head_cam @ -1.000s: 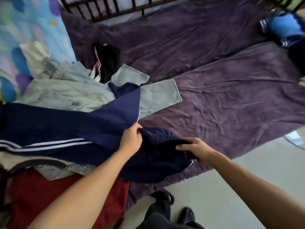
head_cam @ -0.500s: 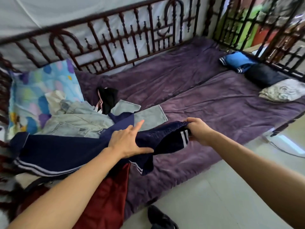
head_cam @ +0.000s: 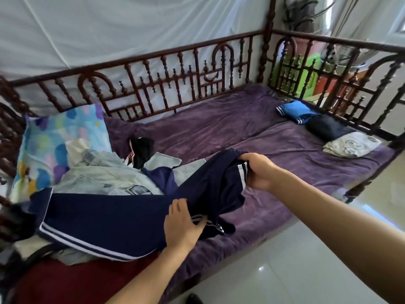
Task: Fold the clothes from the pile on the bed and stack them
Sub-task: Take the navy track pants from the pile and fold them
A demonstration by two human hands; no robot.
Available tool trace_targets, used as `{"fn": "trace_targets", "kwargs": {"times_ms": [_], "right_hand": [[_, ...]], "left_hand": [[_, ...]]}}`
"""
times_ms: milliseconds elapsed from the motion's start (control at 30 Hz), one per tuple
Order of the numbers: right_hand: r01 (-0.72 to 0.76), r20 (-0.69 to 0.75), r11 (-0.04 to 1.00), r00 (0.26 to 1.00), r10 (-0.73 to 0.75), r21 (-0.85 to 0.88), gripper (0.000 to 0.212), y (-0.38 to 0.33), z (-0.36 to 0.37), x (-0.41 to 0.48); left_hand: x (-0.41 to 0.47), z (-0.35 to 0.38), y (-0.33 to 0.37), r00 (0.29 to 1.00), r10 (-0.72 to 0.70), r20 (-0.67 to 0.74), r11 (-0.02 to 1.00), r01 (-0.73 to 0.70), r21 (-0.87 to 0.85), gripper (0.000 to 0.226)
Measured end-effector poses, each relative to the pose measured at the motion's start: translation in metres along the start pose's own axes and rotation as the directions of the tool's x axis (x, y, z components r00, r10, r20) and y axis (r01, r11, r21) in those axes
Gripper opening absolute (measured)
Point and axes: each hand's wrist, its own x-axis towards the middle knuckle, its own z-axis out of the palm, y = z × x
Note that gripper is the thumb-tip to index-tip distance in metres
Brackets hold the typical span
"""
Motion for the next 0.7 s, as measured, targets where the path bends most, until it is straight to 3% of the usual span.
{"fn": "trace_targets", "kwargs": {"times_ms": [167,267,333,400,500,600,700], "right_hand": [[-0.037,0.033,0.990,0.999,0.032,0.137,0.025,-0.006,0.002,-0.008],[-0.031,0.054,0.988,0.998,0.023,0.148,0.026,-0.008,0.012,-0.009],[-0.041,0.094,0.990,0.995,0.028,0.139,0.028,-0.008,0.021,-0.009],[-0.046,0.123,0.991,0.992,0.031,0.125,0.028,-0.009,0.031,-0.008],[-0.005,0.107,0.994,0.994,-0.007,0.112,0.025,-0.013,0.033,-0.005],[0.107,0.005,0.993,0.994,-0.107,0.049,0.023,-0.022,0.015,0.001],[0.186,-0.169,0.966,0.962,-0.217,-0.180,0.025,-0.029,-0.012,0.010]], "left_hand": [[-0.037,0.005,0.014,0.977,0.017,-0.213,0.982,-0.056,-0.183,0.064],[-0.043,0.000,0.032,0.981,-0.007,-0.194,0.956,-0.050,-0.290,0.059],[-0.038,0.001,0.039,0.992,-0.113,-0.058,0.963,0.095,-0.254,0.067],[-0.026,-0.002,0.039,0.960,-0.268,0.082,0.950,0.277,-0.141,0.070],[-0.004,-0.018,0.023,0.894,-0.404,0.191,0.905,0.422,-0.058,0.040],[0.021,-0.057,-0.013,0.906,-0.411,0.105,0.911,0.411,0.020,0.029],[0.062,-0.109,-0.041,0.943,-0.334,-0.011,0.939,0.333,0.086,0.023]]}}
